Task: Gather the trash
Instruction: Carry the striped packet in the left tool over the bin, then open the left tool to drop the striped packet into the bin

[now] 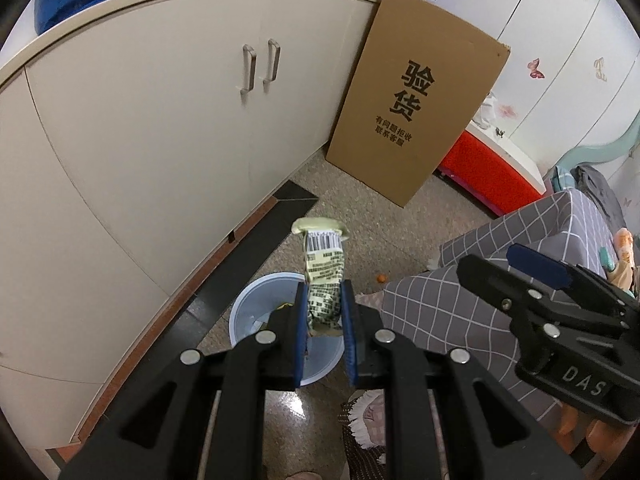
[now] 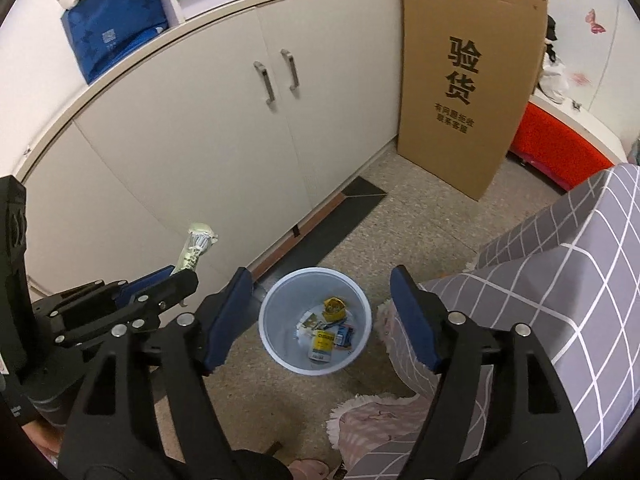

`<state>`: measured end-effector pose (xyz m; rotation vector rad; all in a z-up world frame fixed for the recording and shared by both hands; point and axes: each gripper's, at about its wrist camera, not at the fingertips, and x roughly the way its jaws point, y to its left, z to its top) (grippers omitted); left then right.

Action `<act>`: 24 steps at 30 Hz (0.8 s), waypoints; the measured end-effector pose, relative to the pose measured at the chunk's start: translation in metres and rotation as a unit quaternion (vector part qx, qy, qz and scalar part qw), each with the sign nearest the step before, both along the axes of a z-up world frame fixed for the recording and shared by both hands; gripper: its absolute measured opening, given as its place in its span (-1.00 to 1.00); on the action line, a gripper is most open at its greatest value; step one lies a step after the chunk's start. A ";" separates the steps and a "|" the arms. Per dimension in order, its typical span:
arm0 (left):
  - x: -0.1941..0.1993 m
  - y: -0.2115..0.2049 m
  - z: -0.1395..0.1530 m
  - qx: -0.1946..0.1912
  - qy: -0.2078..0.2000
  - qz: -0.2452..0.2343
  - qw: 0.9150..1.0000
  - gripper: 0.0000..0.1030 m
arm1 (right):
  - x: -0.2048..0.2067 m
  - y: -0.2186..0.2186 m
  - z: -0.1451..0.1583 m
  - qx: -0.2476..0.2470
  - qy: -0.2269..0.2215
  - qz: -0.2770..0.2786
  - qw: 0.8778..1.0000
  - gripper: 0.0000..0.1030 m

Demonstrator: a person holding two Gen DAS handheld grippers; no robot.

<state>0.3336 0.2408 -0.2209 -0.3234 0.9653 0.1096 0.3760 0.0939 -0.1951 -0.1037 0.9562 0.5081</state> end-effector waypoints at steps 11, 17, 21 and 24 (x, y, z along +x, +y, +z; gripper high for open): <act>0.013 -0.009 0.001 0.004 0.007 -0.012 1.000 -0.70 | 0.002 -0.010 0.002 0.010 -0.002 -0.024 1.000 0.46; 0.022 -0.013 0.002 0.002 0.009 -0.016 1.000 -0.69 | 0.003 -0.017 0.006 0.023 -0.012 -0.047 0.999 0.50; 0.024 -0.011 -0.002 -0.002 0.009 0.001 1.000 -0.43 | 0.004 -0.021 0.008 0.030 -0.016 -0.053 0.998 0.53; 0.024 0.000 -0.007 -0.013 0.010 0.026 1.000 0.26 | 0.005 -0.024 0.009 0.039 -0.016 -0.056 0.998 0.54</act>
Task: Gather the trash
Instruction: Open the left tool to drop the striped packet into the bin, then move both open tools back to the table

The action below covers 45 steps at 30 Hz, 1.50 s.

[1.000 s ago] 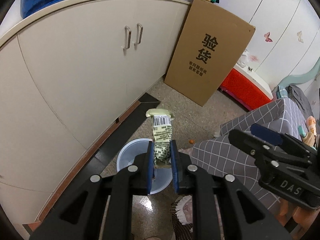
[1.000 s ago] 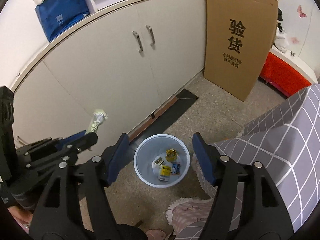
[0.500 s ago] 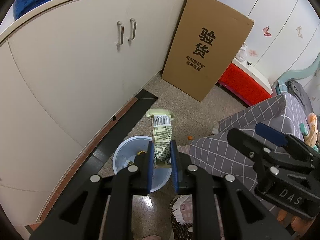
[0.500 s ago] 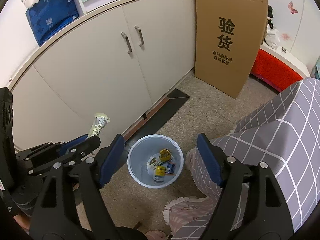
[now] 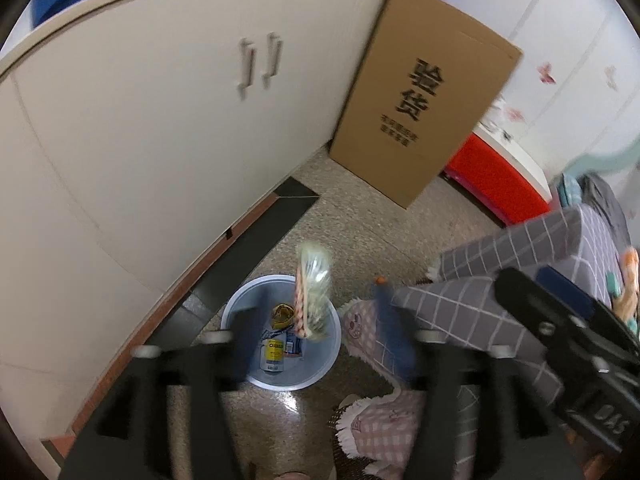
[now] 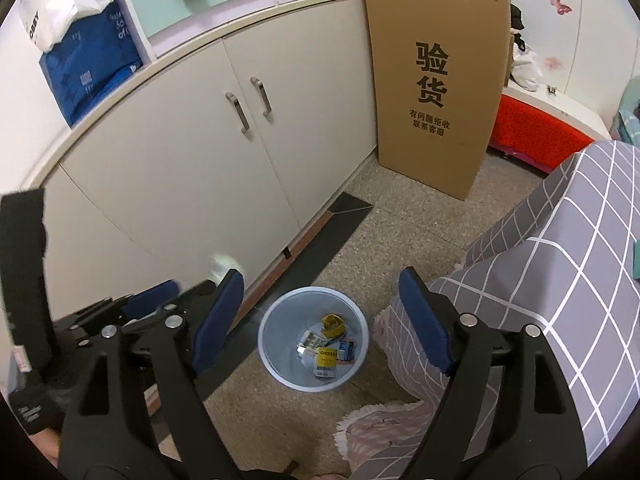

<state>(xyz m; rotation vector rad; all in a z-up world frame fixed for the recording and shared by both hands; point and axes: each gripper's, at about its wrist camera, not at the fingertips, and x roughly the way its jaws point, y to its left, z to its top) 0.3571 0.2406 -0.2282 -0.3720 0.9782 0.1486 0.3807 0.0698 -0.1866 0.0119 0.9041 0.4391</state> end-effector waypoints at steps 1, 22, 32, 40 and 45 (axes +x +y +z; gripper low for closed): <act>-0.001 0.003 -0.001 -0.005 -0.003 0.006 1.000 0.26 | 0.000 0.000 0.000 -0.002 0.000 0.002 1.000 0.54; -0.022 -0.001 0.031 0.013 -0.023 0.010 1.000 0.31 | 0.003 -0.007 0.006 0.042 0.043 0.025 0.998 0.58; -0.041 -0.073 0.092 0.040 -0.088 -0.057 0.994 0.39 | -0.032 -0.081 0.067 0.058 -0.010 -0.009 0.998 0.60; -0.027 -0.188 0.112 0.057 -0.107 -0.157 0.980 0.39 | -0.048 -0.197 0.103 0.032 -0.061 -0.106 0.992 0.59; -0.008 -0.268 0.111 0.056 -0.109 -0.240 0.963 0.39 | -0.050 -0.257 0.111 0.023 -0.067 -0.151 0.986 0.59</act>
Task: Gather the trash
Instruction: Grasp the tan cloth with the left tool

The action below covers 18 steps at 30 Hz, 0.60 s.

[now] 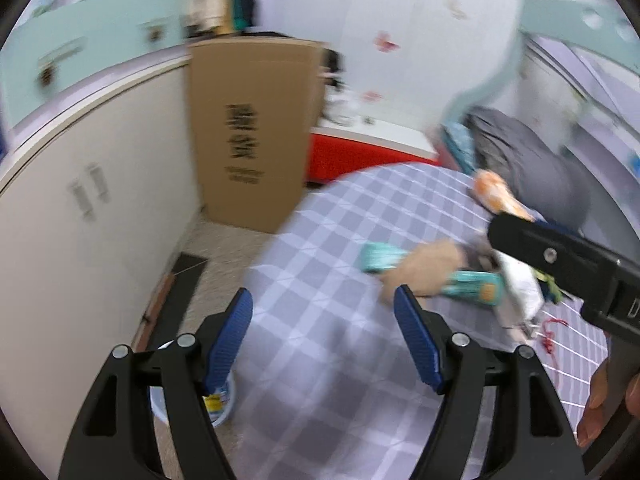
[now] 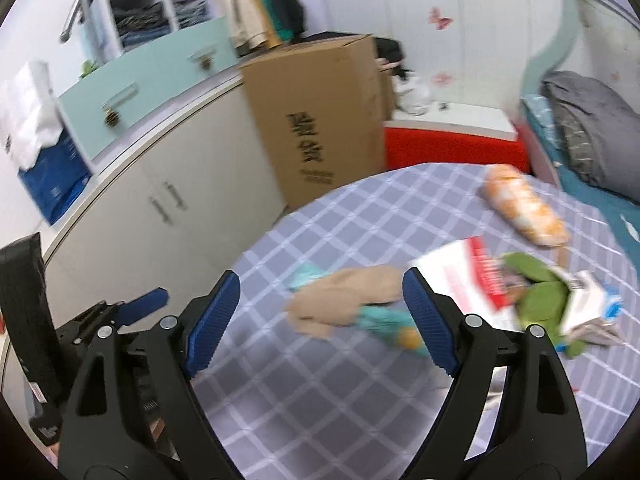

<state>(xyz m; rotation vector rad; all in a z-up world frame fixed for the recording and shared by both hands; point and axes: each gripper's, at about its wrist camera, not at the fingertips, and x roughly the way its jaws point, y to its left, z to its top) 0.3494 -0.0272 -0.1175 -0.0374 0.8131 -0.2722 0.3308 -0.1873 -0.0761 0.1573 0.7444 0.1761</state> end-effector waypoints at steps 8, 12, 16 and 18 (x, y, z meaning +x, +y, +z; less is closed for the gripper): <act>0.027 -0.072 -0.016 0.035 0.006 -0.036 0.999 0.39 | 0.010 -0.047 -0.020 0.008 0.018 -0.025 0.999 0.59; 0.034 -0.088 -0.025 0.060 0.012 -0.050 0.997 0.17 | 0.014 -0.054 -0.025 0.014 0.021 -0.025 0.999 0.59; 0.039 -0.078 -0.027 0.026 0.045 -0.050 0.997 -0.96 | 0.014 -0.055 -0.025 0.006 0.018 -0.020 1.000 0.59; 0.032 -0.064 -0.019 0.007 0.026 -0.035 0.999 -0.97 | 0.013 -0.050 -0.024 -0.008 0.013 -0.015 1.000 0.59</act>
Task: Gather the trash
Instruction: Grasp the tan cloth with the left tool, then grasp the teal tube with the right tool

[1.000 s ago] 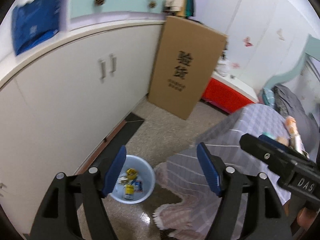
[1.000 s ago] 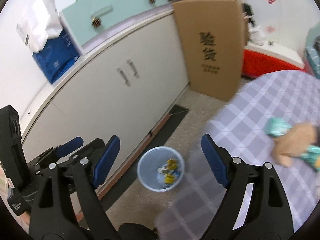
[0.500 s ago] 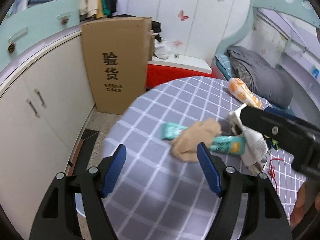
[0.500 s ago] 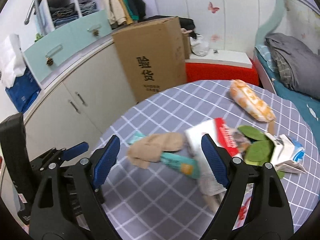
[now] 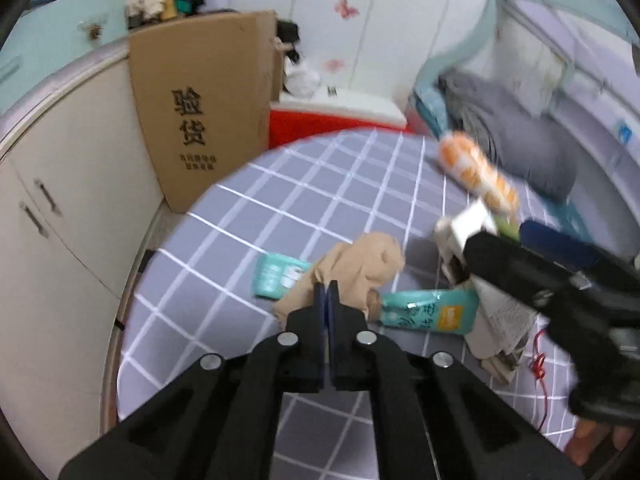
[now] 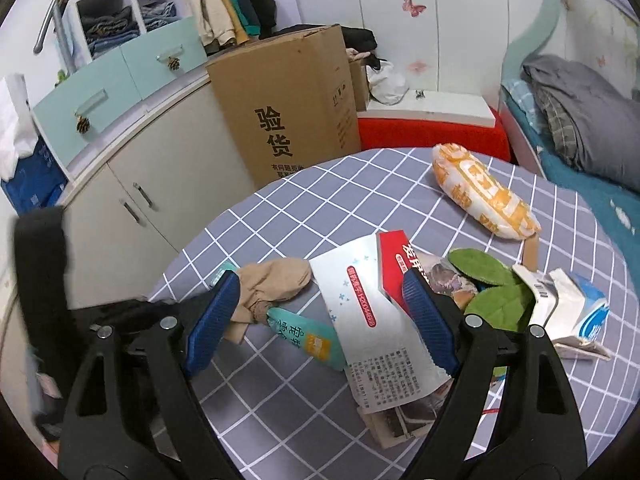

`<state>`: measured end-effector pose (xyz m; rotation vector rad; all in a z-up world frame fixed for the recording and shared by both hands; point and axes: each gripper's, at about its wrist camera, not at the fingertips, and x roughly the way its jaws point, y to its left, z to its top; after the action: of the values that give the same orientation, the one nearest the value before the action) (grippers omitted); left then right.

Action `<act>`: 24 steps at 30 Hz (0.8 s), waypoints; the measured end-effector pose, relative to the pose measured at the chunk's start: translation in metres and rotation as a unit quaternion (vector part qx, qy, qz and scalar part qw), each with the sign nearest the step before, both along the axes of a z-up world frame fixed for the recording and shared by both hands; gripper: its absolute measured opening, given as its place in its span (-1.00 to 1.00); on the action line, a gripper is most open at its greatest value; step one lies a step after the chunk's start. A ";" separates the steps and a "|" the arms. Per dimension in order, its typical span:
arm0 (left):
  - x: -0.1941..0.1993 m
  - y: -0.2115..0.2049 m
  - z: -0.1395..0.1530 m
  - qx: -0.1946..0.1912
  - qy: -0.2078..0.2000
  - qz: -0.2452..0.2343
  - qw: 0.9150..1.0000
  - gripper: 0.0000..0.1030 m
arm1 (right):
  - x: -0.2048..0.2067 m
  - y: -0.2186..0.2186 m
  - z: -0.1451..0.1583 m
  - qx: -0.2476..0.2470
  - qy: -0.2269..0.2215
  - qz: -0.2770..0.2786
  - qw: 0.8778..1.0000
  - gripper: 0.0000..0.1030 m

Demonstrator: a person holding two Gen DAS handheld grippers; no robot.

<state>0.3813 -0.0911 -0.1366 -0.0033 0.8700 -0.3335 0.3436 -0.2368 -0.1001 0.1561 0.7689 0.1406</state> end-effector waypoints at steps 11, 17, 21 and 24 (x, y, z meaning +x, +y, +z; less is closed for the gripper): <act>-0.031 0.078 0.026 -0.015 -0.051 0.101 0.994 -0.97 | 0.008 0.061 -0.007 -0.080 -0.001 0.071 0.994 0.59; -0.040 0.110 0.029 -0.022 -0.051 0.116 0.992 -0.97 | 0.035 0.081 -0.035 -0.094 0.059 0.088 0.990 0.51; -0.040 0.123 0.027 -0.030 -0.047 0.117 0.992 -0.97 | 0.048 0.088 -0.051 -0.104 0.092 0.081 0.987 0.18; -0.039 0.134 0.025 -0.044 -0.037 0.112 0.992 -0.97 | 0.050 0.094 -0.056 -0.104 0.097 0.080 0.987 -0.44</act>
<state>0.3421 0.0427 -0.1115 -0.1683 0.7720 -0.1594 0.3932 -0.1432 -0.1556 -0.0931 0.9854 0.1981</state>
